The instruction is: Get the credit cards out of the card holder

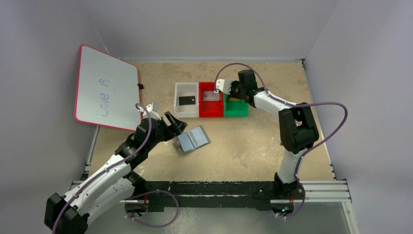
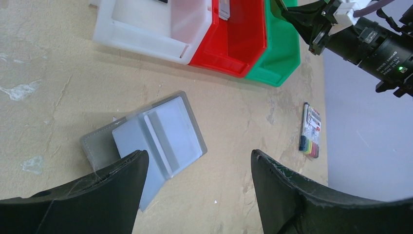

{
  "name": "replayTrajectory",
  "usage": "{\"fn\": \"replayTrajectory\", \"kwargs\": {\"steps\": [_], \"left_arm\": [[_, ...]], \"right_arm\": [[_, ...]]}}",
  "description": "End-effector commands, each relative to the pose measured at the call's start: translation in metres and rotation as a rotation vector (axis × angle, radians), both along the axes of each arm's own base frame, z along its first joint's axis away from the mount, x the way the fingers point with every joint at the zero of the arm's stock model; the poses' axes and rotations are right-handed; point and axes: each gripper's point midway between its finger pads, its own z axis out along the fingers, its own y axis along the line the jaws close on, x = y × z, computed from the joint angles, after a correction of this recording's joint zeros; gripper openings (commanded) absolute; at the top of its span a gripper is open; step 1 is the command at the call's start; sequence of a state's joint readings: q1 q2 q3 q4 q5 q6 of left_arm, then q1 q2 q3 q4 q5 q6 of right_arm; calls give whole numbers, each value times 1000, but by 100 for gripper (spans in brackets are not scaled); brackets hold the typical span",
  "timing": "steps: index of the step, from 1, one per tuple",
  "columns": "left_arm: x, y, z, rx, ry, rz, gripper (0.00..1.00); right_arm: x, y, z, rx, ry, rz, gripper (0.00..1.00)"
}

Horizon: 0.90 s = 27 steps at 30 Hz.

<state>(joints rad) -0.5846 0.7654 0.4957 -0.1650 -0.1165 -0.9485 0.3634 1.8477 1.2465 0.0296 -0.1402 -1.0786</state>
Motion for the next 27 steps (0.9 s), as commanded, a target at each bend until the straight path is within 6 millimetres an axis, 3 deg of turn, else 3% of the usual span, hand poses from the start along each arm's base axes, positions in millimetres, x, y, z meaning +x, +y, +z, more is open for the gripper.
{"fn": "replayTrajectory", "kwargs": {"steps": [1, 8, 23, 27], "left_arm": [[5, 2, 22, -7, -61, 14, 76], [5, 3, 22, 1, -58, 14, 76], [6, 3, 19, 8, -53, 15, 76], [7, 3, 18, 8, -51, 18, 76]], "right_arm": [[20, 0, 20, -44, -76, 16, 0], [28, -6, 11, -72, -84, -18, 0], [39, 8, -9, -76, -116, -45, 4], [36, 9, -7, -71, -114, -41, 11]]}}
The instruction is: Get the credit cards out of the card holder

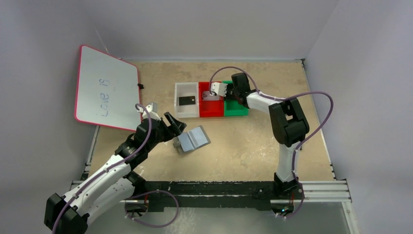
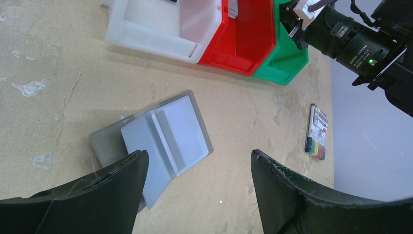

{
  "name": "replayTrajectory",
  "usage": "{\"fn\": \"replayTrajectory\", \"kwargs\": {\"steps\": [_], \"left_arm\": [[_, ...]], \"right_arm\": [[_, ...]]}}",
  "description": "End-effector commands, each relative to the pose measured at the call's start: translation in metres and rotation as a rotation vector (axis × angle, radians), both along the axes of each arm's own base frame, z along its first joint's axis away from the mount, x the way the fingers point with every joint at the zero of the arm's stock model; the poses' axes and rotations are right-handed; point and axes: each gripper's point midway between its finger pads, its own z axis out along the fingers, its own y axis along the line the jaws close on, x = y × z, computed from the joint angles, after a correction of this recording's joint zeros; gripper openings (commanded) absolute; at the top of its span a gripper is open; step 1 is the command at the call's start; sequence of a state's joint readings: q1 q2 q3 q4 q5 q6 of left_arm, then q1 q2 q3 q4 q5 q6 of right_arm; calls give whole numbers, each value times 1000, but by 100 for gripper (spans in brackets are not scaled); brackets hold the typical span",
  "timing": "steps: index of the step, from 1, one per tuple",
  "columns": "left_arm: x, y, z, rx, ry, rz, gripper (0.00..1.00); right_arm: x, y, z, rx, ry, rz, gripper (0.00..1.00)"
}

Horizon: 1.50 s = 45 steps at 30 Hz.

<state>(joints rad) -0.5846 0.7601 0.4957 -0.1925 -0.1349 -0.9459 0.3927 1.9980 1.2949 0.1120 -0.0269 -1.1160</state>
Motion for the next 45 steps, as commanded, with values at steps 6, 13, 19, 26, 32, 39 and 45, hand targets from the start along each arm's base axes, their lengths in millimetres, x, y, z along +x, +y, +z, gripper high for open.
{"fn": "replayTrajectory", "kwargs": {"steps": [6, 13, 19, 26, 32, 39, 45], "left_arm": [[8, -3, 21, -12, -59, -3, 76], [8, -4, 20, -14, -56, -5, 76], [7, -7, 18, -18, -49, -20, 76], [6, -7, 19, -22, -49, -21, 76], [6, -7, 19, -23, -47, -24, 76], [5, -8, 18, -27, -43, -28, 76], [7, -11, 19, -33, -41, -35, 76]], "right_arm": [[6, 5, 23, 19, -53, 6, 19], [-6, 10, 20, 50, -5, 29, 26], [-8, 9, 24, 57, -3, 22, 30], [-8, 7, 27, 58, -8, 13, 32], [-5, 6, 33, 77, -26, -3, 39], [-4, 4, 40, 97, -41, -33, 39], [-11, 13, 108, 330, -138, -98, 43]]}}
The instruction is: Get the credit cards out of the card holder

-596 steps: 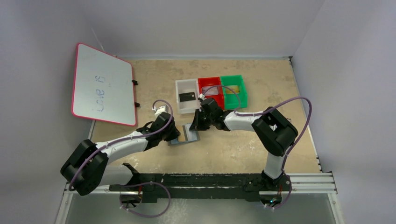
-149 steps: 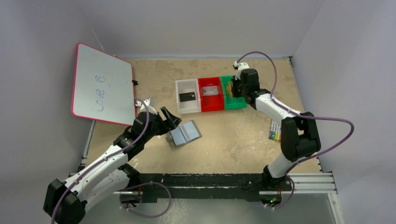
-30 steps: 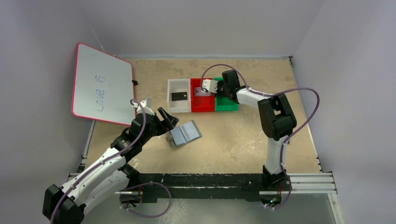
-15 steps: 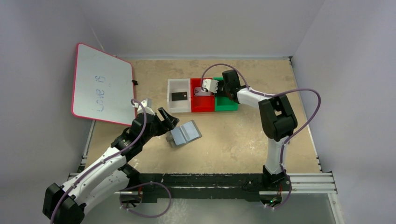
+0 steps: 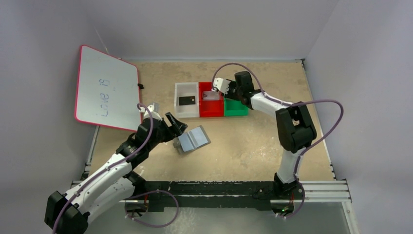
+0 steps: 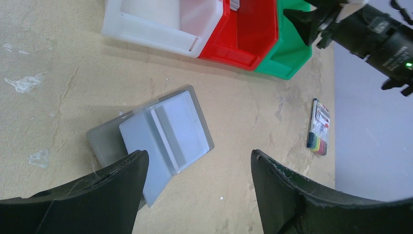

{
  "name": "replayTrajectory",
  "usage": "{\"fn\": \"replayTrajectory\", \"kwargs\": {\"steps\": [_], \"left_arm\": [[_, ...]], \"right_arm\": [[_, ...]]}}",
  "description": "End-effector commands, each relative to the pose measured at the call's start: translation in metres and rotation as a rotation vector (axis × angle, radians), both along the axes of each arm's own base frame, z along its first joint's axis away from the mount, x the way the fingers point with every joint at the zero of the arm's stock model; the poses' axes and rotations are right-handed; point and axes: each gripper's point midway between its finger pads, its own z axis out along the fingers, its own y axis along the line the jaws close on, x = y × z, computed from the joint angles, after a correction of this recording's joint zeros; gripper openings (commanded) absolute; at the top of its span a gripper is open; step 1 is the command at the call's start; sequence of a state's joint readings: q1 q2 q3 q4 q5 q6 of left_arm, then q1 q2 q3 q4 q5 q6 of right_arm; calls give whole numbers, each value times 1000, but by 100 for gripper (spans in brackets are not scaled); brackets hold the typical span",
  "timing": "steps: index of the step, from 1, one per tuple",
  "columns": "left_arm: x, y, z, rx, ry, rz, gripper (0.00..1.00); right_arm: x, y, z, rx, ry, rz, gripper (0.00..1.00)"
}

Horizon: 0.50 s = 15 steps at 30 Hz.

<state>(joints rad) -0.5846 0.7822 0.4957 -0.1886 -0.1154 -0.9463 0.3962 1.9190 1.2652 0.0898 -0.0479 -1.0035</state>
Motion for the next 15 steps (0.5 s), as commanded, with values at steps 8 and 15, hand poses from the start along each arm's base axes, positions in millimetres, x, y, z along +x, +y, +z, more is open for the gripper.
{"fn": "replayTrajectory", "kwargs": {"steps": [8, 15], "left_arm": [[9, -15, 17, -44, -32, -40, 76], [7, -18, -5, -11, 59, -44, 75]], "right_arm": [[-61, 32, 174, 999, 40, -342, 54], [-128, 75, 112, 1207, 535, -558, 57]]}}
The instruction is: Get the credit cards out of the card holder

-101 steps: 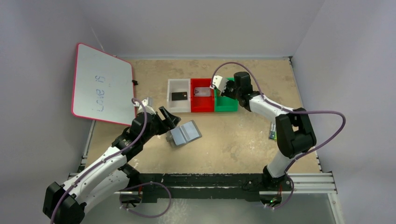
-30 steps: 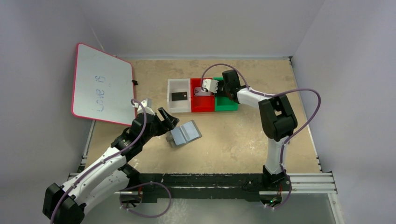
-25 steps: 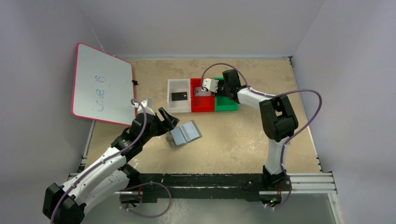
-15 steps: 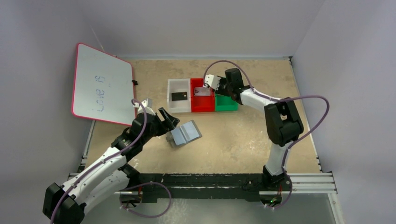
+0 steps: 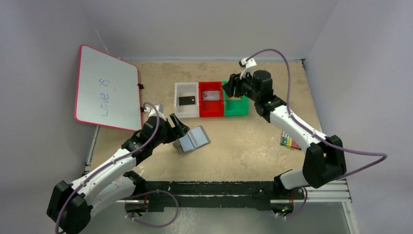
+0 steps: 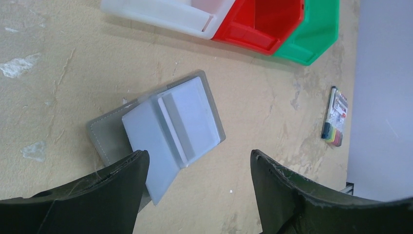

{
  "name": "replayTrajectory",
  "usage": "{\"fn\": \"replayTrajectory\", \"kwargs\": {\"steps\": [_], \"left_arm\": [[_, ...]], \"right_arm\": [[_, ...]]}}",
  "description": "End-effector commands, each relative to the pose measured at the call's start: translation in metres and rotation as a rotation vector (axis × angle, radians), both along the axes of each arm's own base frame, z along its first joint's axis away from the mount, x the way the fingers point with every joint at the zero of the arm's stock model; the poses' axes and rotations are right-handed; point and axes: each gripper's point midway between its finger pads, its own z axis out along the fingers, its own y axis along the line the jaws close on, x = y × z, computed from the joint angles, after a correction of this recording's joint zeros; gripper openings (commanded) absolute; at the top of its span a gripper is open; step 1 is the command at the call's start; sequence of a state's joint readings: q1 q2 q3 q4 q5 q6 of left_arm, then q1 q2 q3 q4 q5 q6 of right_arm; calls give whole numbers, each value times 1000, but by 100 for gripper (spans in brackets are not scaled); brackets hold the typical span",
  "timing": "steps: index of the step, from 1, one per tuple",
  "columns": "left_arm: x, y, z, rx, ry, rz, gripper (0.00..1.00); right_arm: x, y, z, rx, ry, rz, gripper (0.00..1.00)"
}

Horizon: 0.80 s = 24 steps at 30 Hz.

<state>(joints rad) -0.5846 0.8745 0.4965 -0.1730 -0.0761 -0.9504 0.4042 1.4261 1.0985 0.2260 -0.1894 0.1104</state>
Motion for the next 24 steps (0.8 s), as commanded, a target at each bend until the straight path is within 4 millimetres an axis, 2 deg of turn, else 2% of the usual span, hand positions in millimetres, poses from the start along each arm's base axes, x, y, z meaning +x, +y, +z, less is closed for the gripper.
{"fn": "replayTrajectory", "kwargs": {"steps": [1, 6, 10, 16, 24], "left_arm": [[7, -9, 12, -21, 3, -9, 75], [4, 3, -8, 63, 68, 22, 75], [2, 20, -20, 156, 103, 63, 75], [-2, 31, -36, 246, 147, 72, 75], [-4, 29, -55, 277, 188, 44, 74]], "right_arm": [[-62, 42, -71, 240, 398, 28, 57], [-105, 86, -114, 252, 550, 93, 52], [-122, 108, -138, 193, 618, 107, 48], [-133, 120, -163, 143, 695, 122, 39], [-141, 128, -187, 90, 764, 169, 36]]}}
